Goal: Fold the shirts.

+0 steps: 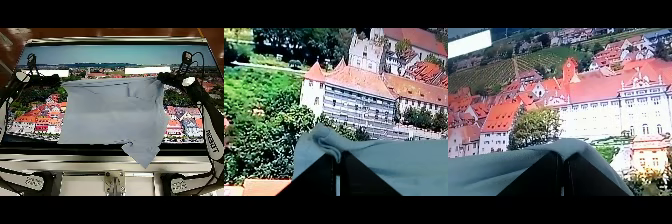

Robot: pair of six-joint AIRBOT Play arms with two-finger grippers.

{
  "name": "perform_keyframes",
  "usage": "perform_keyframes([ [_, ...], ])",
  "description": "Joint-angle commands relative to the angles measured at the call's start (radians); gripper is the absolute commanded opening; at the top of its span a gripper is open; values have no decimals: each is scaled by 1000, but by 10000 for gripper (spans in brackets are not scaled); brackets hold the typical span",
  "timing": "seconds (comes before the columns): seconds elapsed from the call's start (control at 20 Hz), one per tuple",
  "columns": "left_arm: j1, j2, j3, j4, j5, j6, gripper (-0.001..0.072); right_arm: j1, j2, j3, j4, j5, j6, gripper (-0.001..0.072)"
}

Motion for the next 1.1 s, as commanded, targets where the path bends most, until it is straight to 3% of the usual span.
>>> perform_keyframes([
  [0.0,-4,-46,6,0,-45,13,43,12,-29,0,-60,49,-16,68],
  [0.15,23,-39,23,24,-172,13,43,-1,6,0,-225,211,-9,68],
  [0.3,45,-40,33,34,-342,13,43,-20,42,0,-465,459,209,68],
  [0.45,41,-73,32,34,-476,11,43,-31,13,-1,-467,675,262,68],
  [0.6,34,-122,32,34,-574,-26,43,-29,-7,-2,-462,706,333,68],
  [0.75,38,-127,34,41,-580,-48,45,-29,-7,-2,-449,707,367,82],
  [0.8,42,-126,34,41,-584,-48,117,-29,-5,-2,-417,707,366,236],
  [0.85,51,-122,36,41,-605,-52,342,-30,2,-1,-386,708,362,522],
  [0.9,65,-117,44,43,-637,-51,488,-30,19,-1,-382,713,355,596],
  [1.05,150,-56,62,65,-742,-49,483,-48,133,-1,-496,811,354,595],
])
